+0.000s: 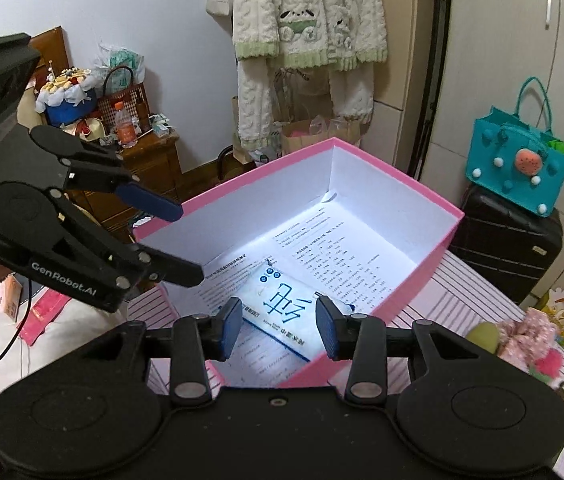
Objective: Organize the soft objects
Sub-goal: 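Open the left gripper and withdraw it from the box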
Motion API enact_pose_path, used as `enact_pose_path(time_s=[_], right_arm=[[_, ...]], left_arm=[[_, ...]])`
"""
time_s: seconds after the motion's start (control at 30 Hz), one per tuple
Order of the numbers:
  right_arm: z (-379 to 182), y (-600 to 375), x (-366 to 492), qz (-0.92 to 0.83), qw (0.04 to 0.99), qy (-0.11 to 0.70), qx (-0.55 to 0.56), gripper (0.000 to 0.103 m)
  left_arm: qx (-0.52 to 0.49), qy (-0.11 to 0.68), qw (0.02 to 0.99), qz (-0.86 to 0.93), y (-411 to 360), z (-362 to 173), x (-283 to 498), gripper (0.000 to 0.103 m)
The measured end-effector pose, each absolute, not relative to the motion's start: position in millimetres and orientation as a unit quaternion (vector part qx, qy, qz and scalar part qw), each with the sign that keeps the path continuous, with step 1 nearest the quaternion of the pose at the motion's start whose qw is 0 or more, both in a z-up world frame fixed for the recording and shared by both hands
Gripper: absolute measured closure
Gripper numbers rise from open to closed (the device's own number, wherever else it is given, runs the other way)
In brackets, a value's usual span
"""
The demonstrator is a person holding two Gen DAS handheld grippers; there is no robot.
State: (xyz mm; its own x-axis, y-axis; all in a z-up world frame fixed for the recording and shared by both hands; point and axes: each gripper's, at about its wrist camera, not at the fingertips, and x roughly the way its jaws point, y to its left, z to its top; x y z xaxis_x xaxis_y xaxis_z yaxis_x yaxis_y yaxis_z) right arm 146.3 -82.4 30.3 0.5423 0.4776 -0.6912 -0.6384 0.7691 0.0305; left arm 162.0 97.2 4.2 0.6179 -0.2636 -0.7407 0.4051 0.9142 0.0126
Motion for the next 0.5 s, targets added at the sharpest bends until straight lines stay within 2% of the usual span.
enact_pose_path(time_s=[0.5], right_arm=[[57, -119, 85, 0.316, 0.878, 0.337, -0.123, 0.055]], left_arm=[[0.115, 0.382, 0.889, -0.227, 72, 28, 108, 0.039]])
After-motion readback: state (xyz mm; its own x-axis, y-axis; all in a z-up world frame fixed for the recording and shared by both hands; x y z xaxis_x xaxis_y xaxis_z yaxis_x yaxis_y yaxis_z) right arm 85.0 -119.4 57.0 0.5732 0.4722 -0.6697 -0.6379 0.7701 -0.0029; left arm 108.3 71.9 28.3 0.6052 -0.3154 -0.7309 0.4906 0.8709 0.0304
